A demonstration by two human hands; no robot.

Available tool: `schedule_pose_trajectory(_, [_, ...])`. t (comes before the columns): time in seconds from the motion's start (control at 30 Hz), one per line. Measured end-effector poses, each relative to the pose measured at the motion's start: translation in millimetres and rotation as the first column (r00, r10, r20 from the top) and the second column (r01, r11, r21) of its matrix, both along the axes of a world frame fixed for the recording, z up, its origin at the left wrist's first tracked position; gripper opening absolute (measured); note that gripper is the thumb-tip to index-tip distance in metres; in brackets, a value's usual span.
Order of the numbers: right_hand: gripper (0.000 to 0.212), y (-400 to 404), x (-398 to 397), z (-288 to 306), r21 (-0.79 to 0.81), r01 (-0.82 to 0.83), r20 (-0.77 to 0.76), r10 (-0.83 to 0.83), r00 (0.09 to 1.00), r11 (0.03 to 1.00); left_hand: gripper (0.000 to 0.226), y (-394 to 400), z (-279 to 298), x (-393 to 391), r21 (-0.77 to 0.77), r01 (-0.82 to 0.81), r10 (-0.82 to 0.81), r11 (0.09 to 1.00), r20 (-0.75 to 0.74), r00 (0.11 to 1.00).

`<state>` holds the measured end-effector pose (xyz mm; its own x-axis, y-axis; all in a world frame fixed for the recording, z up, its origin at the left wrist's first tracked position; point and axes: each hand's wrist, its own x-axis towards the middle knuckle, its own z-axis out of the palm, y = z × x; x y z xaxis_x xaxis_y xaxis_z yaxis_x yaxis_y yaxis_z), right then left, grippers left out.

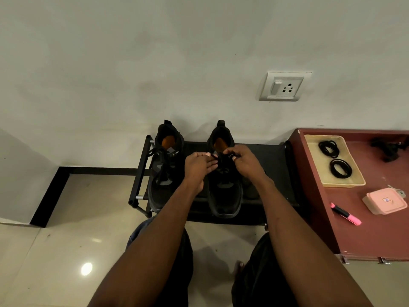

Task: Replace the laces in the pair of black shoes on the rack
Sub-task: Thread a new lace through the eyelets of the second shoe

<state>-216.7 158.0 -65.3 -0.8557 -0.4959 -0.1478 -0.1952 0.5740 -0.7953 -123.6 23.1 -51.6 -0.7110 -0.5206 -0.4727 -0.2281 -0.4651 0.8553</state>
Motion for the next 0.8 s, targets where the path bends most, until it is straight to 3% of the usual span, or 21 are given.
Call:
schedule_pose_trajectory(0.17, [0.051,9.1,1.7,1.1,0.017,0.042,0.124,-0.043,0.991,0.999,0.013,-17.3,54.0,5.4,0.431,-0.06,0.202,0.9,-0.294,0.934])
schedule_pose_trajectory(0.27, [0.05,8.4,2.7,-0.8,0.018,0.033,0.134,-0.036,0.99,0.999,0.015,-23.6,112.5,4.0,0.556,0.049,0.277,0.83,-0.487,0.829])
schedule_pose_trajectory(0.4, [0.053,8.7,3.5,-0.8,0.042,0.025,0.102,-0.029,0.994,0.999,0.023,-24.2,189.2,5.0,0.524,0.169,0.282,0.835,-0.671,0.686])
schedule_pose_trajectory(0.5, [0.053,8.7,5.5,-0.6,0.06,0.009,0.098,-0.015,0.995,0.998,0.018,-25.5,206.2,9.2,0.385,0.119,0.209,0.915,-0.705,0.677])
schedule_pose_trajectory(0.6, [0.057,7.7,4.4,-0.4,0.07,0.03,0.129,-0.039,0.991,0.997,0.011,-28.4,175.3,7.0,0.193,-0.056,0.155,0.98,-0.544,0.825])
schedule_pose_trajectory(0.67, [0.06,8.1,4.2,0.2,0.066,0.032,0.14,-0.041,0.989,0.997,0.025,-25.1,139.9,5.7,-0.141,-0.242,0.199,0.96,-0.265,0.943])
schedule_pose_trajectory(0.7, [0.061,8.5,4.5,-0.1,0.063,0.028,0.138,-0.036,0.99,0.998,0.039,-22.0,121.1,6.7,-0.323,-0.235,0.195,0.917,-0.153,0.969])
schedule_pose_trajectory(0.73, [0.06,8.4,4.4,-0.9,0.053,0.029,0.132,-0.035,0.991,0.998,0.049,-19.4,99.8,6.1,-0.458,-0.133,0.113,0.879,-0.071,0.991])
schedule_pose_trajectory(0.8, [0.057,8.0,5.5,-1.0,0.021,0.043,0.123,-0.046,0.991,0.999,0.058,-9.4,62.1,5.0,-0.538,0.26,-0.221,0.802,0.136,0.966])
